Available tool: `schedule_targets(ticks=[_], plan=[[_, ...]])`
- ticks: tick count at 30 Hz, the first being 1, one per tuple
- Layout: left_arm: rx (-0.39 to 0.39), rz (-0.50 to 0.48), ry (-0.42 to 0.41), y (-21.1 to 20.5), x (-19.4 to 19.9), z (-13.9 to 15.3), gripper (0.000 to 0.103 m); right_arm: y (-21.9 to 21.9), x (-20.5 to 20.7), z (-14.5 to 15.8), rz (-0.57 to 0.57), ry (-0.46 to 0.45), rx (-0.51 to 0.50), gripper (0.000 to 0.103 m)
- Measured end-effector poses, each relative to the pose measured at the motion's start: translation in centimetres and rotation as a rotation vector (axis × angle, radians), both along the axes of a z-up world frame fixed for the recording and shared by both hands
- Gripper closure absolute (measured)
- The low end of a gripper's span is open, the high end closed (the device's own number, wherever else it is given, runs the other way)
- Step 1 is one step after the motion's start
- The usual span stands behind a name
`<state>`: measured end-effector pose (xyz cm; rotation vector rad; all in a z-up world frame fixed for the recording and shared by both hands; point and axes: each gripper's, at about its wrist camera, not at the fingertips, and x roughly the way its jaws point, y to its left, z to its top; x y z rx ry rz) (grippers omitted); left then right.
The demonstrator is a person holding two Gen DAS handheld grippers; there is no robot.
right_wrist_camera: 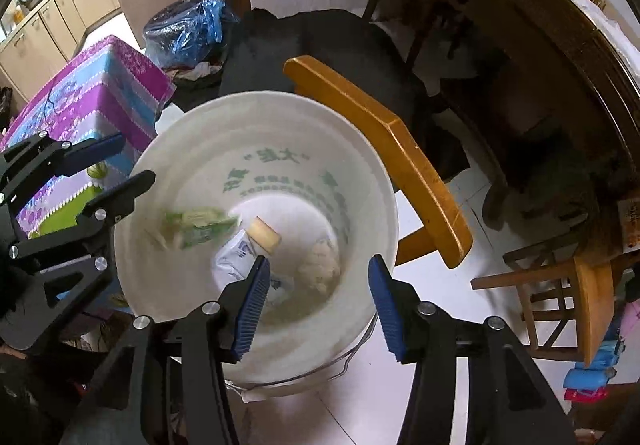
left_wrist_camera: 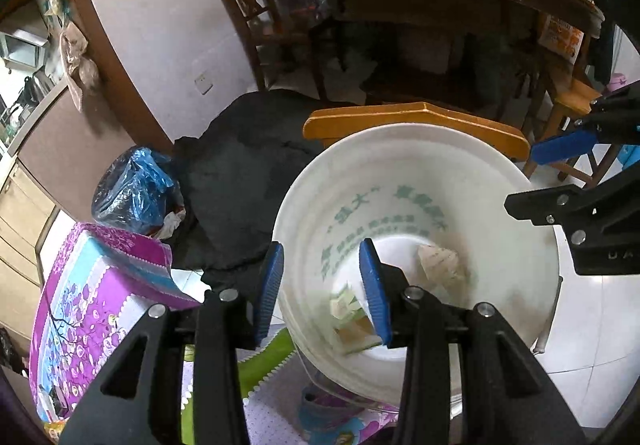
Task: Collect trash
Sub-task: 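Open the left gripper over the bucket while the right gripper releases the grain bag, then move both open grippers back from the bucket to the table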
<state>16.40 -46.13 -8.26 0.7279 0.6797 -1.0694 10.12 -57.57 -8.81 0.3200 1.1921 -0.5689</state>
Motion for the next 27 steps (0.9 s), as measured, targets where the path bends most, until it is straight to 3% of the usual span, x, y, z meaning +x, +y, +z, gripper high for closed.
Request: schedule_targets(ticks=[12,18,27], plan=[[0.003,-0.006,-0.005,0.5,-0.1,0.2,0.065,0.3,-0.6,-0.6,-0.021,0.023,0.006,0.051],[-0.033,0.01,0.02,1.9,-0.2,0.9,0.063,0.9,-0.9,-0.8,-0.038,0.023,0.027,0.05],[-0.158,0.021,-0.002,7.8,-0.8,1.7,0.063,4.1,-2.0,0.3,-0.05,-0.144,0.05,0.049]])
